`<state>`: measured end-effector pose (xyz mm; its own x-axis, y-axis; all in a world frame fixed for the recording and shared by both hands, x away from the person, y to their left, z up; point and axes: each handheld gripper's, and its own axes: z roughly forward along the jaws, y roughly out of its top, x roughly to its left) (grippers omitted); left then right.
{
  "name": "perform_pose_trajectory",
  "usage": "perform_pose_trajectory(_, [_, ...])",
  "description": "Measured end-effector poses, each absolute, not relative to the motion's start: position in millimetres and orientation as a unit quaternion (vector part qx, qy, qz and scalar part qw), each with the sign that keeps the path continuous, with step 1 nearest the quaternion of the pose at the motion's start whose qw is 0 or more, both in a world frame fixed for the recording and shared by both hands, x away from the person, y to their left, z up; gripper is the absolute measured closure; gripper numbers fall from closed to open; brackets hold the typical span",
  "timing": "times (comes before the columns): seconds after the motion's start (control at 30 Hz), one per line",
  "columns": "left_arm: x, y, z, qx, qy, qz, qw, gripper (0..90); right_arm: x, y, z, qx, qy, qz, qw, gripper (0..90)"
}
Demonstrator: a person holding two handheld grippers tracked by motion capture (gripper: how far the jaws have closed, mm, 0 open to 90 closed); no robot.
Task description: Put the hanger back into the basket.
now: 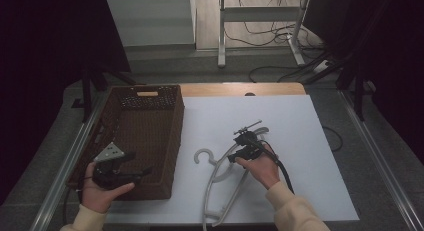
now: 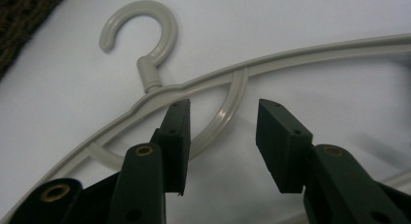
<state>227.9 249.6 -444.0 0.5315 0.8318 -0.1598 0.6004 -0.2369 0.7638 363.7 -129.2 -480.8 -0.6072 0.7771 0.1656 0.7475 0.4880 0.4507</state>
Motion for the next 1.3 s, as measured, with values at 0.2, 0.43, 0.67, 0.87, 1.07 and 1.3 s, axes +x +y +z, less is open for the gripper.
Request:
perform_pose_trajectory(0.2, [227.7,249.5,-443.7,0.775,0.461,0.141,0.409,21.0,368.0,-117.6,-489.5,0.459,0.861,0.214,0.044,53.8])
perform_pose_trajectory(0.43, [227.3,248.5,-442.8,0.775,0.459,0.142,0.410,21.0,369.2,-101.5,-494.9,0.462,0.867,0.177,0.065,55.8])
perform_pose_trajectory(0.67, [227.1,249.4,-442.7,0.774,0.461,0.142,0.411,21.1,367.6,-92.7,-501.6,0.461,0.870,0.150,0.088,66.8])
perform_pose_trajectory(0.87, [227.2,248.7,-442.8,0.774,0.460,0.142,0.411,21.1,369.5,-91.2,-500.8,0.477,0.862,0.145,0.089,70.1])
perform_pose_trajectory(1.07, [227.3,248.9,-443.0,0.775,0.457,0.142,0.413,20.9,372.3,-96.9,-498.4,0.491,0.849,0.172,0.091,78.1])
perform_pose_trajectory(1.3, [227.5,248.7,-443.6,0.775,0.458,0.141,0.412,20.9,373.9,-102.1,-496.8,0.492,0.847,0.183,0.090,80.8])
